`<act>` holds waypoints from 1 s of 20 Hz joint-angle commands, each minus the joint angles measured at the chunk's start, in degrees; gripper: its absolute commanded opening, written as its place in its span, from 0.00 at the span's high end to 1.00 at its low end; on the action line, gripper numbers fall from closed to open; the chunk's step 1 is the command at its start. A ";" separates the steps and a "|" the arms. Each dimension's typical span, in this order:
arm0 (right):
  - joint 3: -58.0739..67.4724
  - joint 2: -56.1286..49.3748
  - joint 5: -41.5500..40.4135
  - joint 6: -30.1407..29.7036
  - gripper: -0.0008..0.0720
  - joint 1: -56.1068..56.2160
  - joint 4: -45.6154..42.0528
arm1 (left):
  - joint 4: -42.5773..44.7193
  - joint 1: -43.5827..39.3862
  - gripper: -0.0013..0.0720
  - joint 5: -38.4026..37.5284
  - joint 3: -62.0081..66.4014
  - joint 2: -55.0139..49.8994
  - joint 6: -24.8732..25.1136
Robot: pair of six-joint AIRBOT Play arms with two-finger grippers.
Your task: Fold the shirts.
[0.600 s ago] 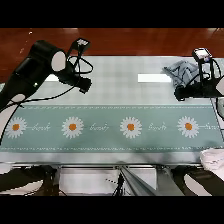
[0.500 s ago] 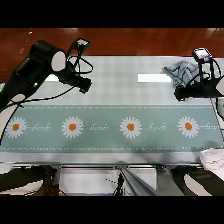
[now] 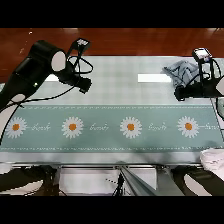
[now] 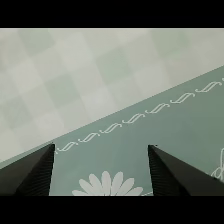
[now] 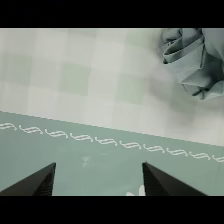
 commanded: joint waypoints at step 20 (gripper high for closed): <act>7.85 -21.44 -35.08 18.43 0.21 -13.46 -20.13 | 1.73 3.54 0.00 8.11 0.04 -1.40 0.00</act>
